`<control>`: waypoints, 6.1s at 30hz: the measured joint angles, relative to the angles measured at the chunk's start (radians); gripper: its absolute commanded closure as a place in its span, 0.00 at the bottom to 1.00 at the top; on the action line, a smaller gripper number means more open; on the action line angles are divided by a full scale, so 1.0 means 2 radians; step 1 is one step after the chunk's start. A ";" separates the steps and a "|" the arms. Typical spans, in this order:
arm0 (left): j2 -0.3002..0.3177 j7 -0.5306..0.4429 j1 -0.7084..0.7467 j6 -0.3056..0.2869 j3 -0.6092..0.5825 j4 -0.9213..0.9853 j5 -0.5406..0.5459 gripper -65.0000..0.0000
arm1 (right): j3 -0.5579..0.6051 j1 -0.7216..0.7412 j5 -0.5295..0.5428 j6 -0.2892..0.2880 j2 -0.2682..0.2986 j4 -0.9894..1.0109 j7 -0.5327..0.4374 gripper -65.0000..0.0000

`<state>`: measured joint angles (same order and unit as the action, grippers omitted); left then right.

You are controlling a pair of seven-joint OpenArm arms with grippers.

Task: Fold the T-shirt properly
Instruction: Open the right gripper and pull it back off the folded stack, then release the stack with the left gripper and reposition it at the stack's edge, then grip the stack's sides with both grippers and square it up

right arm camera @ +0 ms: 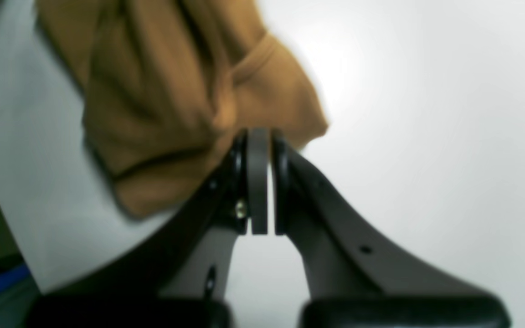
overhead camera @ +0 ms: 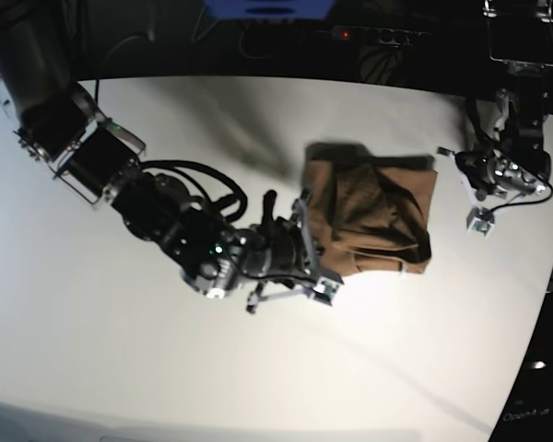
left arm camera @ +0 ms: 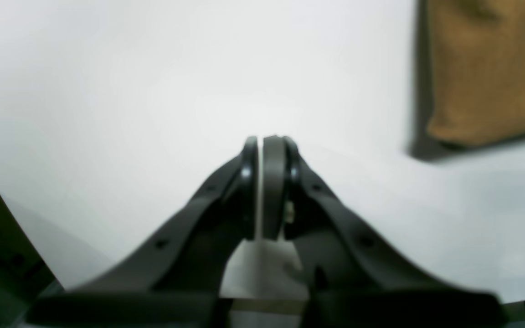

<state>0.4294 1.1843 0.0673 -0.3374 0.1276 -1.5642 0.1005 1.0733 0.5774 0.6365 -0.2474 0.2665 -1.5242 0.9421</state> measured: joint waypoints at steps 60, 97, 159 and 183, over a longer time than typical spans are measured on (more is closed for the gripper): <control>0.000 -0.009 0.058 -0.039 0.065 -0.007 0.004 0.97 | 0.208 0.000 -0.002 0.000 -0.091 -0.017 0.047 1.00; -0.148 0.031 0.003 -0.153 -0.013 -0.035 -0.199 0.97 | 0.096 0.107 0.002 -0.004 0.078 -0.104 0.075 1.00; -0.191 -0.153 -0.179 -0.153 -0.013 0.157 -0.319 0.97 | -0.059 0.029 -0.285 -0.228 0.002 0.278 -0.281 1.00; -0.198 -0.209 -0.214 -0.149 -0.051 0.225 -0.321 0.97 | -0.066 -0.025 -0.274 -0.212 -0.011 0.266 -0.290 1.00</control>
<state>0.0341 0.7658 -0.3603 -0.6357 0.0261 -1.1141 -0.5423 0.9421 0.5270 0.0887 -0.6720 0.2440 -0.9924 0.3614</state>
